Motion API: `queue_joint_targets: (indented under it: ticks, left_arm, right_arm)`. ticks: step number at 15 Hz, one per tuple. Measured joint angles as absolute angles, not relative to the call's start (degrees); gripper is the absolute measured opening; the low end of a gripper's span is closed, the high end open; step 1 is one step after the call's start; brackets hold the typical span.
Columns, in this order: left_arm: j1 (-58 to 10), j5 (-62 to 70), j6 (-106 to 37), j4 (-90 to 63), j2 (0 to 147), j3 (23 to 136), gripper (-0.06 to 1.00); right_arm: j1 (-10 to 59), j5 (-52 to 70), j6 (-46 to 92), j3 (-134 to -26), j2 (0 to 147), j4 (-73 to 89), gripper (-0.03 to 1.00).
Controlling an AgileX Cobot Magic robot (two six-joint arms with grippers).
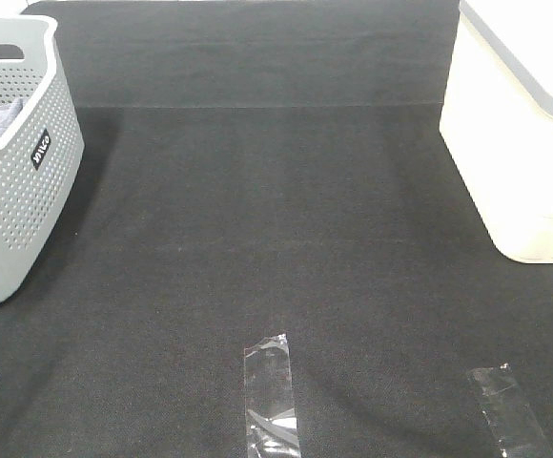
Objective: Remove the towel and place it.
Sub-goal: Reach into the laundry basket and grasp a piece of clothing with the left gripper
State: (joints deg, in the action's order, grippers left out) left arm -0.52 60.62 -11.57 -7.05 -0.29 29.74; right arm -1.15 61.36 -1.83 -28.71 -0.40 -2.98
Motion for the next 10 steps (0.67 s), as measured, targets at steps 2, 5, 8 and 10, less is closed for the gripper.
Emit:
queue_joint_targets:
  ticks: [2, 5, 8, 10]
  left_arm:
    - [-0.52, 60.62, -11.57, -7.05, -0.29, 29.74, 0.63]
    - [-0.52, 60.62, -11.57, -7.05, -0.29, 29.74, 0.63]
    - [-0.52, 60.62, -11.57, -7.05, -0.29, 29.74, 0.63]
    - [-0.52, 60.62, -11.57, -7.05, -0.29, 29.74, 0.63]
  right_arm:
    - [-1.15, 61.36, -1.83, -28.71, -0.40, -2.98, 0.65]
    - [-1.15, 61.36, -1.83, -28.71, -0.40, -2.98, 0.65]
    - [-1.15, 61.36, -1.83, -28.71, -0.40, -2.98, 0.65]
    - [-1.15, 61.36, -1.83, -28.71, -0.40, -2.98, 0.65]
